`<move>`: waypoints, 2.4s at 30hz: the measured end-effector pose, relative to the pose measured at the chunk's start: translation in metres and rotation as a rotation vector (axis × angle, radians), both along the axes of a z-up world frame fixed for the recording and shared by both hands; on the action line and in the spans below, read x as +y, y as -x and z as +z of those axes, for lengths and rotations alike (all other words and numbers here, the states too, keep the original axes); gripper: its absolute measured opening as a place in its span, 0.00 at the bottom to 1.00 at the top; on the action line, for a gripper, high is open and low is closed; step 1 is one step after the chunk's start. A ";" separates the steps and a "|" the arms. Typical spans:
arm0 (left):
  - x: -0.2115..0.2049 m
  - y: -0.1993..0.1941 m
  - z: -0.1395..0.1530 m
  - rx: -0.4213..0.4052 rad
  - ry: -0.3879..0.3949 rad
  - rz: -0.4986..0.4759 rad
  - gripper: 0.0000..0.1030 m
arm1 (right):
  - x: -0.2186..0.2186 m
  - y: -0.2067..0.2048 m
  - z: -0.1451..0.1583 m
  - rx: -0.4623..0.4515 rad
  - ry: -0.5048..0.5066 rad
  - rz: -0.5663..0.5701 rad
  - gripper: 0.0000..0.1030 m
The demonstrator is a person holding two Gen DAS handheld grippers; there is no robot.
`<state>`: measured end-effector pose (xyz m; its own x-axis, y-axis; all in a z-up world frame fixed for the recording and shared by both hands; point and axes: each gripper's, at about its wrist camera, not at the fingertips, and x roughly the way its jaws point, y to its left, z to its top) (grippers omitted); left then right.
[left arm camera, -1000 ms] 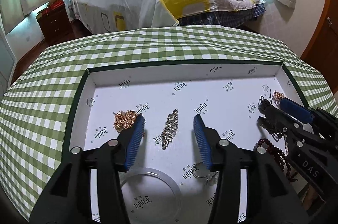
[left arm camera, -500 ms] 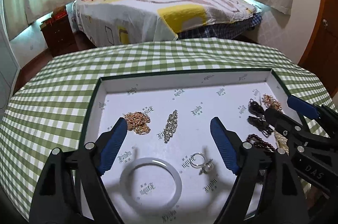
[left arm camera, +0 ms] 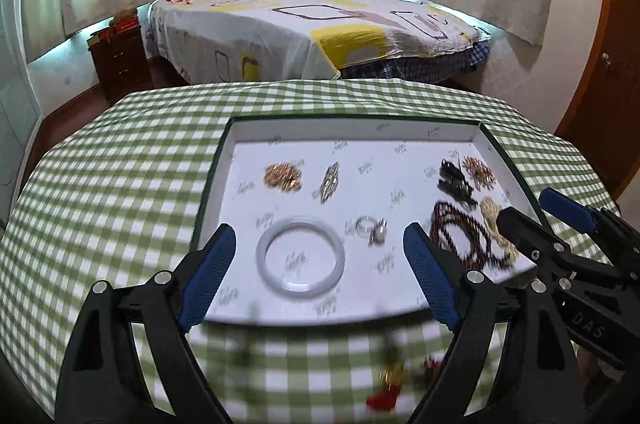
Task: Organize jewelry
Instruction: 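Withdraw both tools and grasp the red tassel with gold coin using the right tool, then grasp the small red tassel charm with the left tool while the right tool lifts its tassel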
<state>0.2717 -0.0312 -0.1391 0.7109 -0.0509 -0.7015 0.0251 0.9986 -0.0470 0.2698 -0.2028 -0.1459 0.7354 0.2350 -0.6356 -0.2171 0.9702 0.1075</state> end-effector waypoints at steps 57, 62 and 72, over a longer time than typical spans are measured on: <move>-0.004 0.095 -0.045 0.065 -0.012 -0.022 0.80 | -0.008 0.085 -0.033 0.065 0.022 0.054 0.10; -0.017 0.088 -0.054 0.098 -0.006 -0.063 0.72 | -0.020 0.085 -0.037 0.074 -0.001 0.034 0.10; -0.030 0.079 -0.064 0.121 -0.018 -0.121 0.31 | -0.022 0.084 -0.041 0.086 -0.022 0.034 0.10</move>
<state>0.1928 -0.0615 -0.2026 0.6103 -0.1171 -0.7835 0.1399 0.9894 -0.0389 0.1860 -0.2250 -0.1866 0.6693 0.2739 -0.6907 -0.2391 0.9595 0.1487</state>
